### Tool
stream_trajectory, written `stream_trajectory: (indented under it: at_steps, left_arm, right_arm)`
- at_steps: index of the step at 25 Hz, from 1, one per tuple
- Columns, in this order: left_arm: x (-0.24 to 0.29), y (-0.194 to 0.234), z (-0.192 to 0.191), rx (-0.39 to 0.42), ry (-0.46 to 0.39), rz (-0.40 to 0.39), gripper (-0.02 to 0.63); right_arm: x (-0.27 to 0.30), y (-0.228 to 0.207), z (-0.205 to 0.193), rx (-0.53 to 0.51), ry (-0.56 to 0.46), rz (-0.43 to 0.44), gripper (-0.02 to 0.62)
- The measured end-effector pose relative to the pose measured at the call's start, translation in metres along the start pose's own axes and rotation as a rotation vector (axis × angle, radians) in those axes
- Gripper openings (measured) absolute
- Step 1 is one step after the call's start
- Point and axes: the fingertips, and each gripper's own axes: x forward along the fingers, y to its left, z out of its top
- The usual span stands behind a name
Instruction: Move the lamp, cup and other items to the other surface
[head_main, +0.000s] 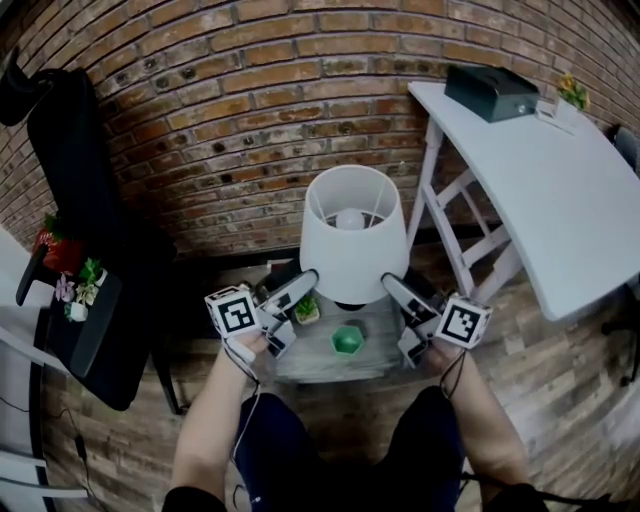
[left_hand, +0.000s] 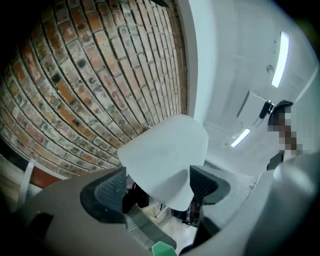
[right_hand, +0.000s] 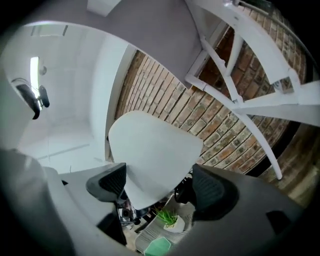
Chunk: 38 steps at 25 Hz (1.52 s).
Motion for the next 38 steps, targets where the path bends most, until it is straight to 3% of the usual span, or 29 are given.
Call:
stream_trajectory:
  at_steps: [4,15,20,30,38]
  left_arm:
    - [-0.001,0.0,-0.004,0.032,0.011,0.039,0.39]
    - [-0.001,-0.025,0.008,0.091,-0.007,0.05,0.39]
    - [-0.005,-0.054,0.029,0.177,-0.026,0.065,0.39]
    - [-0.055,-0.162,0.12,0.253,-0.018,0.154,0.39]
    - [-0.053,-0.263,0.206,0.256,-0.056,0.168,0.389]
  right_arm:
    - [-0.001,0.0,-0.004,-0.043,0.01,-0.026,0.416]
    - [0.0,0.025,0.013,-0.117,-0.029,-0.032,0.416]
    - [-0.005,0.036,0.015,-0.102,-0.049,-0.054,0.417]
    - [0.02,0.159,0.047,-0.114,0.006,0.024,0.419]
    - [0.027,0.259,0.124,-0.132,0.034,0.02,0.421]
